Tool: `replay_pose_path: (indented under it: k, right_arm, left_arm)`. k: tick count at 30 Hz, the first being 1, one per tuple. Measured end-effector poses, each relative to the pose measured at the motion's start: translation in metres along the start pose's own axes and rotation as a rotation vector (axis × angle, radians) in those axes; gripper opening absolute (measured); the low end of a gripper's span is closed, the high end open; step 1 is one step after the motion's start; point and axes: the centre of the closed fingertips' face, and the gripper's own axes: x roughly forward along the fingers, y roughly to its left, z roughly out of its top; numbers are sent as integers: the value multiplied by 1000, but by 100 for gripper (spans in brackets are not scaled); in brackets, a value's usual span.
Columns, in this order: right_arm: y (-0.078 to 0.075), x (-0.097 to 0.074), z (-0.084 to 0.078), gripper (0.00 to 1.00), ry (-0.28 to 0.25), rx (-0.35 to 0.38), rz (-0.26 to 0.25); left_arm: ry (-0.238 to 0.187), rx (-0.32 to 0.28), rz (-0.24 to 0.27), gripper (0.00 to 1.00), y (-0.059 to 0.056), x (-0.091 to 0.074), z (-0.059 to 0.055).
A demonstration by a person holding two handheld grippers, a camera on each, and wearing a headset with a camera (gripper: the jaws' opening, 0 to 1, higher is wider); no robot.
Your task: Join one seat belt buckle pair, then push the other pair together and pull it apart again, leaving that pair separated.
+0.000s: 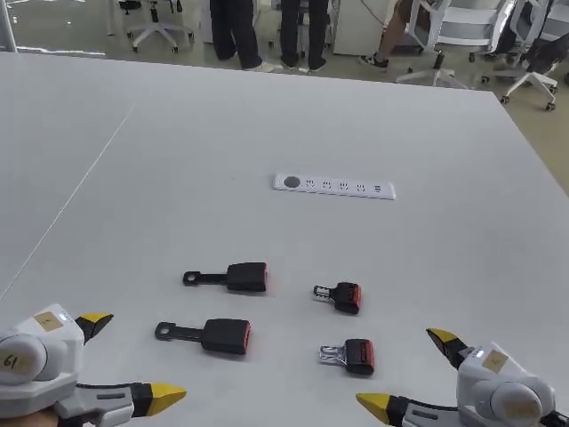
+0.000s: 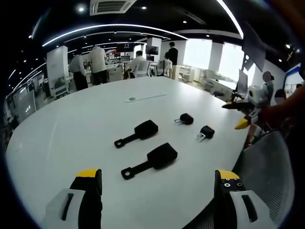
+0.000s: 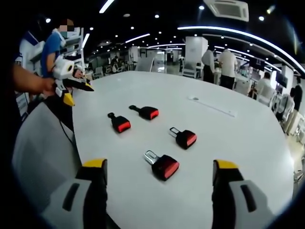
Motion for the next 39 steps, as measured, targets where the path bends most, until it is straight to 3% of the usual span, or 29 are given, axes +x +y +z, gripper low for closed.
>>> replay_pose_path:
  k: [19,28,39]
  right_arm:
    - [-5,28,-2,89,58,-46,75]
    - [-9,44,-2,85,98,-91,143]
    - [-7,58,-11,82,156,-126,241]
  left_arm:
    - [36,26,-52,100,10,30,-1]
    - [63,89,-103,97,13,50,-2]
    - [109,167,-176,92,22,77,-14]
